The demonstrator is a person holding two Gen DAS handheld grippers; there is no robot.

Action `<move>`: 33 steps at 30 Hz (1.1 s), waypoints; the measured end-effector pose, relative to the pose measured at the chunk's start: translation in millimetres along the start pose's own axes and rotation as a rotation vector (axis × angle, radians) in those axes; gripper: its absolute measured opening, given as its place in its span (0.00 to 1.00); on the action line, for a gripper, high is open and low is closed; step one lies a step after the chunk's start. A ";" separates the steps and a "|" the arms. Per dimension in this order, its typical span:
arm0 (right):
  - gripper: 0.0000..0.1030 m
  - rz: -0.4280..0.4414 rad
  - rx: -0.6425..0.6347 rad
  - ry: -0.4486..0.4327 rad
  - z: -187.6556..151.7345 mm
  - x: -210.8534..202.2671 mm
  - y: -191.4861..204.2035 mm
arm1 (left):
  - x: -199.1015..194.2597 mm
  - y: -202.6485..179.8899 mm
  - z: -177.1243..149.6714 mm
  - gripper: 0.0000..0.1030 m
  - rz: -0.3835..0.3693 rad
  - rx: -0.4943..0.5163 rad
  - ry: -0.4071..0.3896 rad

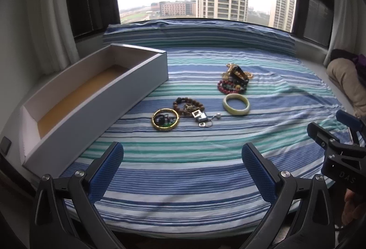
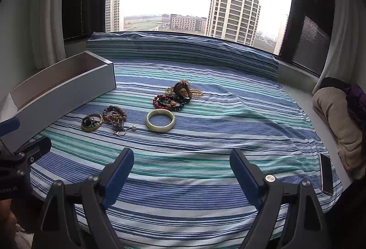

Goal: Organize jewelry

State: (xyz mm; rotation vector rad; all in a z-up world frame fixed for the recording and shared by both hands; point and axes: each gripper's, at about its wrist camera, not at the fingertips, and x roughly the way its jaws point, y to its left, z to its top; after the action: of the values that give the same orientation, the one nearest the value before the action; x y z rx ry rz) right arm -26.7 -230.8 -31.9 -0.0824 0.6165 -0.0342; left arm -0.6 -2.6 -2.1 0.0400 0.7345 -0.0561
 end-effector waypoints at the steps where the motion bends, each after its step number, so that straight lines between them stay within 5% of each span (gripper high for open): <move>1: 0.85 0.004 0.001 0.005 -0.3 1.0 -0.2 | 0.0 1.0 0.2 1.00 0.002 -0.004 0.000; 33: 0.85 -0.008 0.022 0.048 -5.2 9.9 -3.0 | 10.2 -0.9 -6.9 1.00 0.027 0.003 0.057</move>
State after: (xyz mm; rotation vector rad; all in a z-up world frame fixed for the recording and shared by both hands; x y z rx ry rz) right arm -21.6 -234.7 -41.5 -0.0630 0.6638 -0.0507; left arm 2.3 -3.6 -14.1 0.0541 0.7912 -0.0307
